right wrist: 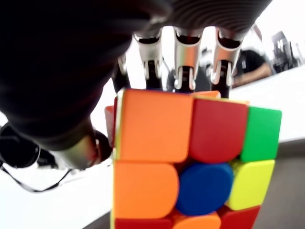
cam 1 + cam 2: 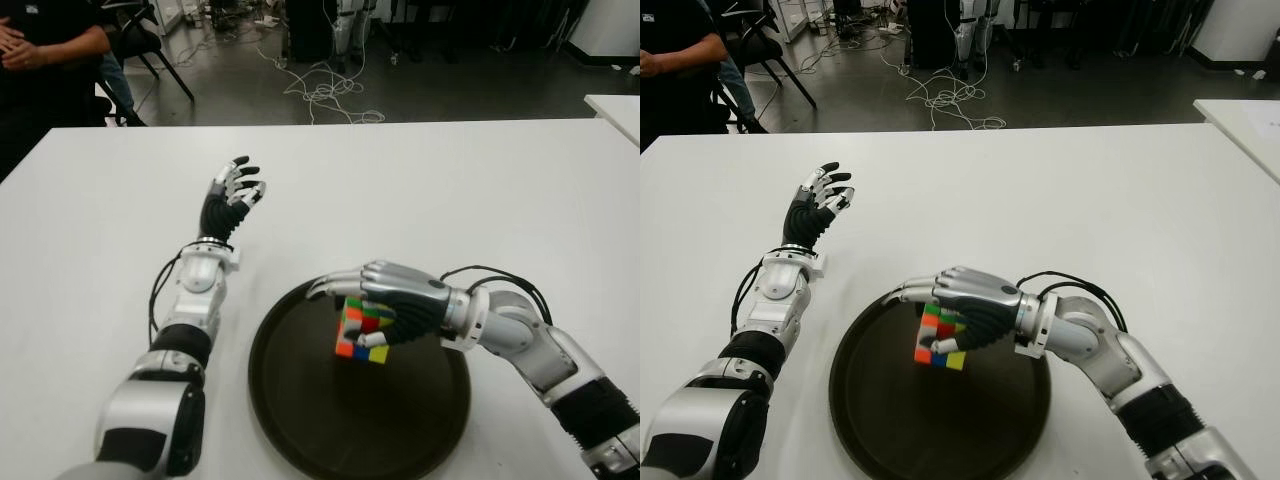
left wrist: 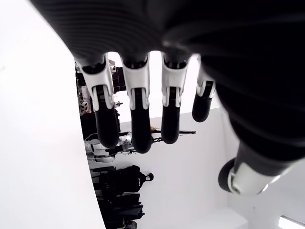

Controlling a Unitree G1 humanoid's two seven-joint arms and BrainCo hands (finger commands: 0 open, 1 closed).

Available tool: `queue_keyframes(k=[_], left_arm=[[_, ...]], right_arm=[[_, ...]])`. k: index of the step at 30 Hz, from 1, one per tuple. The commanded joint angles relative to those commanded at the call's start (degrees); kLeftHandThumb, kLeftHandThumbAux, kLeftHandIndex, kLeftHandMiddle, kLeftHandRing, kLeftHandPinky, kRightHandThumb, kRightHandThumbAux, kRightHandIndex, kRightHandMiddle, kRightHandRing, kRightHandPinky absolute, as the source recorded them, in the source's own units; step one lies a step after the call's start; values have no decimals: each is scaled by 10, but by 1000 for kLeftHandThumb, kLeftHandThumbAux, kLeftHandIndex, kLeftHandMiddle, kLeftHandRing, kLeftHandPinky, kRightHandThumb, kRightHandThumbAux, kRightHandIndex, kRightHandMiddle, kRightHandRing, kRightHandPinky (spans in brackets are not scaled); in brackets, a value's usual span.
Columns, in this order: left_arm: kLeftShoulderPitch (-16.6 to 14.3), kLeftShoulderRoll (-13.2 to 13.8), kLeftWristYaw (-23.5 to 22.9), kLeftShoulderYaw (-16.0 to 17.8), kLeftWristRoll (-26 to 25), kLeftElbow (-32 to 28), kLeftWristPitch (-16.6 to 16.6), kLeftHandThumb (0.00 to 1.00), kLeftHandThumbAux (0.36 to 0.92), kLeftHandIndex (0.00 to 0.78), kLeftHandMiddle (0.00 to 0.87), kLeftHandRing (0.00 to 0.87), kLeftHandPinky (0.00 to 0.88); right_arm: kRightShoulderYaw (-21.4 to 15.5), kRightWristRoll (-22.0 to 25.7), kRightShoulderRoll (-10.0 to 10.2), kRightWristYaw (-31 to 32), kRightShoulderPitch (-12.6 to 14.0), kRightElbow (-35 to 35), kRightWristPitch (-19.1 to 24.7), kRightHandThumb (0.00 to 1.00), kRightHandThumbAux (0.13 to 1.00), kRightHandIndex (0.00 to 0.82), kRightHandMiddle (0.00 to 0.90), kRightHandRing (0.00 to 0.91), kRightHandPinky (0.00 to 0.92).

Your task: Pick up the Rubik's Cube and put it in the plate

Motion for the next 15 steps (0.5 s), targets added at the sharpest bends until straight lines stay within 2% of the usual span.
queue_keyframes(k=[5, 15], left_arm=[[0, 1, 6, -1, 4, 2, -3, 121, 632, 168, 253, 277, 312], [1, 2, 10, -5, 8, 0, -1, 115, 640, 165, 253, 278, 322]], right_arm=[[-2, 16, -3, 31, 2, -10, 24, 0, 463, 1, 1, 1, 0], [-7, 29, -2, 51, 3, -13, 27, 0, 356, 0, 0, 0, 0]])
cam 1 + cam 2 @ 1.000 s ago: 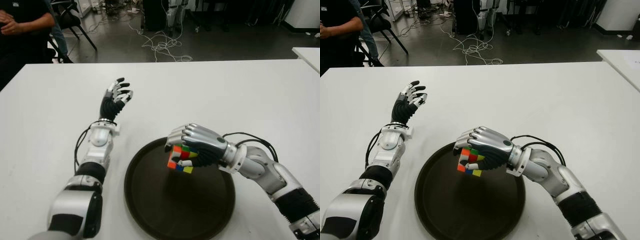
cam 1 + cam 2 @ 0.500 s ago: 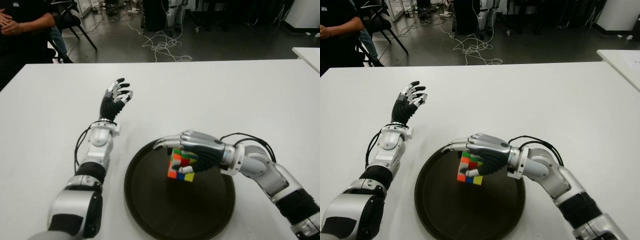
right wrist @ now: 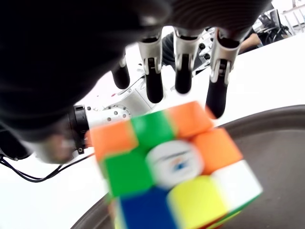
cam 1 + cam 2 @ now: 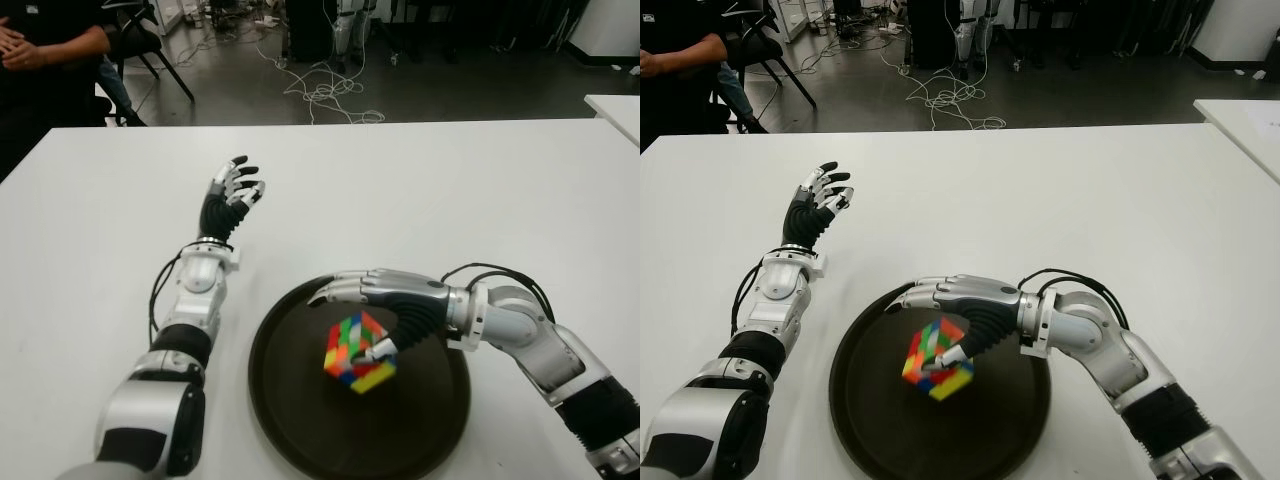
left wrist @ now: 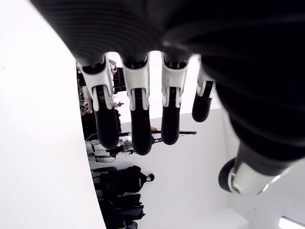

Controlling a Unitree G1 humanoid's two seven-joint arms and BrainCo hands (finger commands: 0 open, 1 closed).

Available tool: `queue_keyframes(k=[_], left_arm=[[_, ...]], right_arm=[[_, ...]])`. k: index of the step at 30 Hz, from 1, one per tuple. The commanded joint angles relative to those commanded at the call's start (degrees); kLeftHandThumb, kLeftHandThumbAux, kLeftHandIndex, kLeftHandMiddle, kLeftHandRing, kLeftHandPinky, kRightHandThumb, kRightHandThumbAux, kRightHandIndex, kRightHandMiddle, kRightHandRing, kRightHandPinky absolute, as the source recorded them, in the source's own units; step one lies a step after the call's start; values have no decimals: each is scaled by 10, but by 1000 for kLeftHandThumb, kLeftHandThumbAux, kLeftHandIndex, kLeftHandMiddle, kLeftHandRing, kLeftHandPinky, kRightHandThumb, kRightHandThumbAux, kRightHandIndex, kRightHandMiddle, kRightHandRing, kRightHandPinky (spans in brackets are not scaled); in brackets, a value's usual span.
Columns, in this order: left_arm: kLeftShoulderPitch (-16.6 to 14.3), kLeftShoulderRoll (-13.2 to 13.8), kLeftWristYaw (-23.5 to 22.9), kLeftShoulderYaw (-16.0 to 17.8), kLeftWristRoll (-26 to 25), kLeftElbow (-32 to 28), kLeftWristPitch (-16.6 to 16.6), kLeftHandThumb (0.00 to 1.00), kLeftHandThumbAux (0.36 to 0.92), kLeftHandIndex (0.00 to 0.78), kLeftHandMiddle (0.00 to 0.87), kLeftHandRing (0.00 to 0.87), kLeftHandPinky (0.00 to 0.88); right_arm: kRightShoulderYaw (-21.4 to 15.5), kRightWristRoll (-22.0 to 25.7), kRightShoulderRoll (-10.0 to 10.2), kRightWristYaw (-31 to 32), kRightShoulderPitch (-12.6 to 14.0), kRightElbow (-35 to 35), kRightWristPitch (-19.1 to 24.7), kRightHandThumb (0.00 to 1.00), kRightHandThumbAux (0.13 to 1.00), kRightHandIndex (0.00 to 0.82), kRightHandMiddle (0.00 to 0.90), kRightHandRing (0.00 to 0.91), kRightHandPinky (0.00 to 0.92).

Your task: Pick up the Rubik's Cube and put it in the plate

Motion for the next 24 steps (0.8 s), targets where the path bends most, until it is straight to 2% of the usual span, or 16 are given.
queue_keyframes(k=[17, 24], left_arm=[[1, -2, 2, -1, 0, -2, -5, 108, 631, 172, 257, 280, 325], [1, -2, 1, 0, 1, -4, -2, 116, 642, 166, 250, 276, 324]], right_arm=[[-5, 14, 3, 4, -2, 17, -11, 0, 274, 0, 0, 0, 0], [-39, 65, -16, 26, -25, 32, -22, 0, 275, 0, 0, 0, 0]])
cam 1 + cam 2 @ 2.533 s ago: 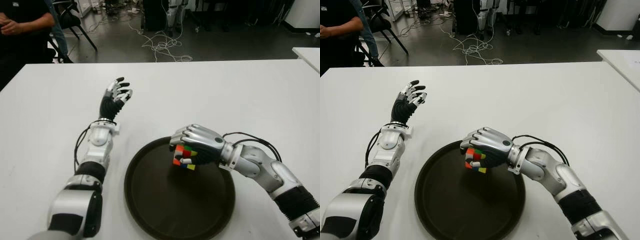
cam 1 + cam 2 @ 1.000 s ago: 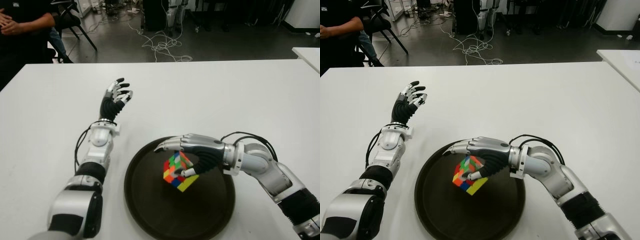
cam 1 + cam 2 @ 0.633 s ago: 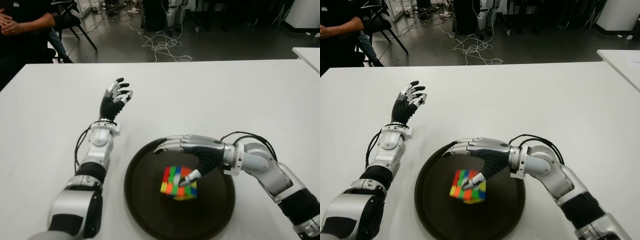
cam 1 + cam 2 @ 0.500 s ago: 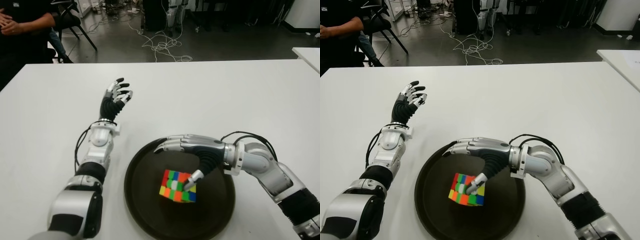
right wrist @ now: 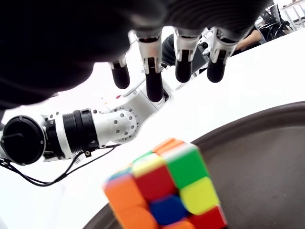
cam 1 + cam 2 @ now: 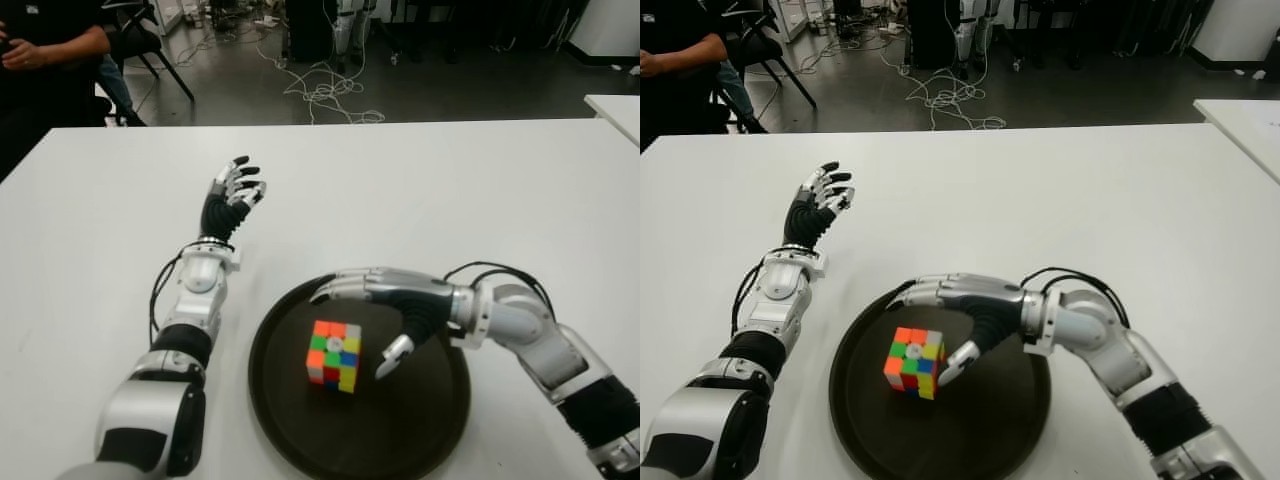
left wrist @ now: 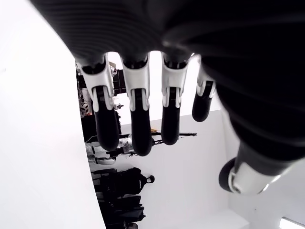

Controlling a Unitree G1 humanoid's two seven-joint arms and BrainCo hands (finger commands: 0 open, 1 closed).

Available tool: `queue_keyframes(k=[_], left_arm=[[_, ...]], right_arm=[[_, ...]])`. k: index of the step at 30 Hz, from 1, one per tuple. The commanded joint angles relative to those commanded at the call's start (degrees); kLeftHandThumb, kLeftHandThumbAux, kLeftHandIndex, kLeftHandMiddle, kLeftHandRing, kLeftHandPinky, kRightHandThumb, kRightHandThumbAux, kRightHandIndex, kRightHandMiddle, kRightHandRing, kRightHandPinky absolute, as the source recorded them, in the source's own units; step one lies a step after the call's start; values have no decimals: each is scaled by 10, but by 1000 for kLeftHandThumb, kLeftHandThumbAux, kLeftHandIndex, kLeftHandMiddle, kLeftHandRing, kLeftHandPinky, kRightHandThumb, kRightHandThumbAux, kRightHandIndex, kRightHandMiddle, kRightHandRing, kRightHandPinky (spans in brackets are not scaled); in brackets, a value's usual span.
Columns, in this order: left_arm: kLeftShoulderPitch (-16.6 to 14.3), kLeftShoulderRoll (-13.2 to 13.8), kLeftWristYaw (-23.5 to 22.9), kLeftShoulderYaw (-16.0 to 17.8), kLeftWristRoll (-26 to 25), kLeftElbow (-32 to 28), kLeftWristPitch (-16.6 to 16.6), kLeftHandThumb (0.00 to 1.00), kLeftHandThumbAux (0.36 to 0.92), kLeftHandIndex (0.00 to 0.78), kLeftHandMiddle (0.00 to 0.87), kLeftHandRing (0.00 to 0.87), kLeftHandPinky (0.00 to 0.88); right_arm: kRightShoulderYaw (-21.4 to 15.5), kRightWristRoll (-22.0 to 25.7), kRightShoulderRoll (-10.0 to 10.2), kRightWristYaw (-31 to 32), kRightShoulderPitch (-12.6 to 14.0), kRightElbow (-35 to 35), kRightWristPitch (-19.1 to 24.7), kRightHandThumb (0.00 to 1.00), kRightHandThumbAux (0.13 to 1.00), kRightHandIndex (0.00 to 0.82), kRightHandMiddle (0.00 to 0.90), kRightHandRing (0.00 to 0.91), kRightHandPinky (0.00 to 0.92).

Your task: Pick up the Rubik's Cube and put it in the plate

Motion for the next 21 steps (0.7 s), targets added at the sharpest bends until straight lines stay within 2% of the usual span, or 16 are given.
queue_keyframes(k=[2, 5, 6, 7, 9, 11, 13, 15, 16, 18, 19, 21], left_arm=[[0, -1, -1, 1, -1, 0, 1, 119, 641, 168, 251, 276, 322], [0, -1, -1, 1, -2, 0, 1, 120, 634, 170, 251, 276, 319], [-1, -1, 0, 2, -1, 1, 1, 120, 633, 170, 251, 276, 318], [-2, -1, 1, 1, 0, 3, 0, 117, 627, 170, 251, 275, 318], [-3, 0, 3, 2, 1, 5, 0, 113, 623, 168, 252, 274, 315], [-5, 1, 4, 2, 2, 7, -1, 110, 625, 167, 253, 274, 314], [-5, 2, 3, 1, 2, 7, -2, 110, 628, 169, 255, 275, 316], [-6, 2, 3, 1, 3, 9, -2, 110, 630, 171, 256, 277, 317], [-7, 2, 2, 2, 2, 9, -1, 110, 630, 171, 256, 277, 317], [-8, 2, 0, 2, 1, 11, 0, 111, 621, 172, 256, 279, 320], [-9, 3, -2, 3, 1, 12, 2, 112, 619, 172, 256, 279, 320], [-10, 4, -4, 3, 0, 13, 5, 112, 608, 167, 250, 275, 313]], right_arm=[[-29, 45, -12, 15, -9, 1, 4, 0, 286, 0, 0, 0, 0], [-54, 84, -25, 33, -15, -1, 11, 0, 298, 0, 0, 0, 0], [-71, 113, -27, 43, -28, 3, 27, 0, 299, 0, 0, 0, 0], [-92, 146, -21, 40, -39, 7, 45, 0, 308, 0, 0, 0, 0], [-114, 180, -10, 38, -50, 11, 67, 0, 312, 0, 0, 0, 0], [-142, 213, -1, 24, -42, 4, 92, 0, 310, 0, 0, 0, 0], [-197, 243, -2, -26, -44, -20, 146, 0, 307, 0, 0, 0, 0], [-223, 250, -1, -56, -48, -37, 182, 0, 311, 0, 0, 0, 0], [-234, 240, 21, -89, -60, -8, 181, 0, 312, 0, 0, 0, 0], [-254, 225, 58, -140, -83, 62, 169, 0, 389, 21, 43, 28, 30], [-269, 230, 78, -170, -85, 83, 171, 0, 403, 26, 53, 36, 37], [-289, 241, 100, -200, -75, 92, 174, 0, 505, 81, 127, 117, 130]])
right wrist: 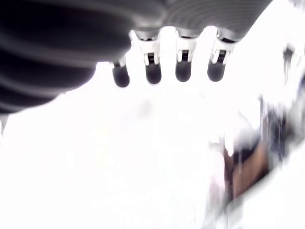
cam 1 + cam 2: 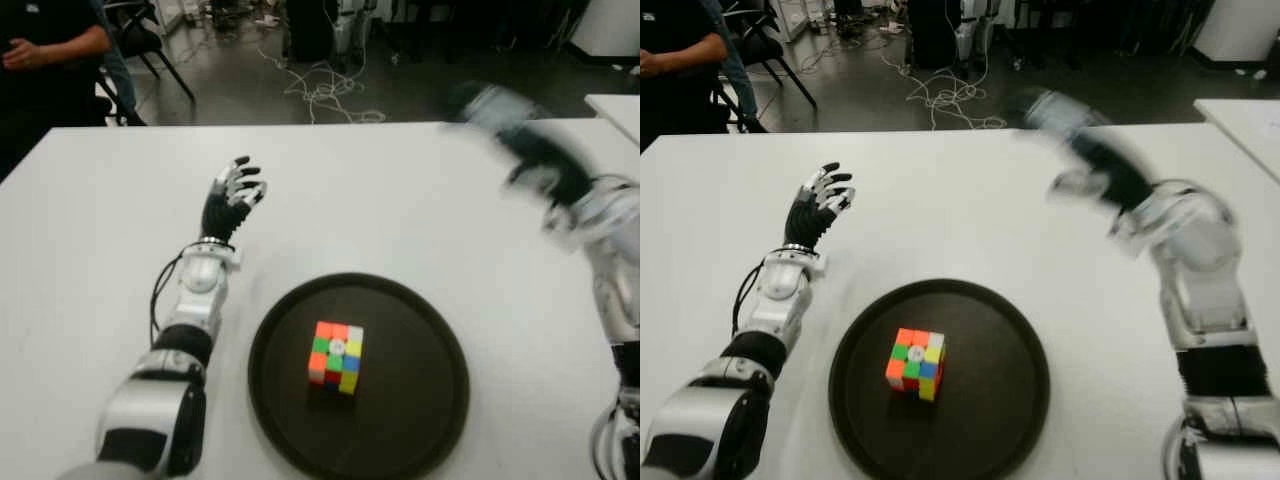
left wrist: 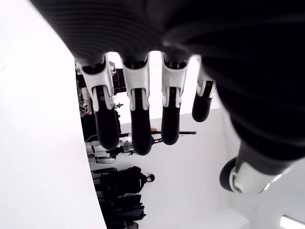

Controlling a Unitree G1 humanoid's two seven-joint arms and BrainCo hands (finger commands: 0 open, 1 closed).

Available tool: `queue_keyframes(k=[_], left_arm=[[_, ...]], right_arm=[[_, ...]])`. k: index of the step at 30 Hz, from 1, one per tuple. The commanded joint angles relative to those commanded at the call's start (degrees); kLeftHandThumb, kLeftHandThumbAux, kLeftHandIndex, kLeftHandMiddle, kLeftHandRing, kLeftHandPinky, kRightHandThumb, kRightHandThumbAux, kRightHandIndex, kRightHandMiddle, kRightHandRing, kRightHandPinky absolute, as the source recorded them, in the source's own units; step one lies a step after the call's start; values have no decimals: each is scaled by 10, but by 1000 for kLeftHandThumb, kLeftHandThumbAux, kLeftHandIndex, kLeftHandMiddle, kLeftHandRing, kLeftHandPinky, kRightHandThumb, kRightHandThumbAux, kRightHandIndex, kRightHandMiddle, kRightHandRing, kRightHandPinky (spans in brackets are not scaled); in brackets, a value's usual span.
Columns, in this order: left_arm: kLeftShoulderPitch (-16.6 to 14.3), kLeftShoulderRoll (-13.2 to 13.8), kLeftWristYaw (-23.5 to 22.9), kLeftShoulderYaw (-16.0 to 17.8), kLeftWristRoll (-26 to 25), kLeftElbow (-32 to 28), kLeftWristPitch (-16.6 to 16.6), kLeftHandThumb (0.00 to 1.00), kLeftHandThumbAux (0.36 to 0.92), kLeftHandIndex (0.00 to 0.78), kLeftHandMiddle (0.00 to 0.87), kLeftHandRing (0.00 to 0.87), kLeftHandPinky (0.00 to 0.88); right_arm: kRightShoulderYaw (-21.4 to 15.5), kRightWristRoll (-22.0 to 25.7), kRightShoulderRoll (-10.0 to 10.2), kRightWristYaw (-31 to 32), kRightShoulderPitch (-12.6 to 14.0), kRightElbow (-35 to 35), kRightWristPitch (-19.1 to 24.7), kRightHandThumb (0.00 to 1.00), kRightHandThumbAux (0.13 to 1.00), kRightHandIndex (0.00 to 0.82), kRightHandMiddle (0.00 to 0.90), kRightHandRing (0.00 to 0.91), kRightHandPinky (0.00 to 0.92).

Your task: Pick up the Rubik's Cube and put it in the plate

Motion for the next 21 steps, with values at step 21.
queue_keyframes(k=[21], left_arm=[[0, 0, -14, 0, -2, 7, -5, 118, 600, 172, 253, 273, 299]], right_arm=[[28, -201, 94, -234, -13, 298, -22, 2, 778, 210, 275, 256, 222]])
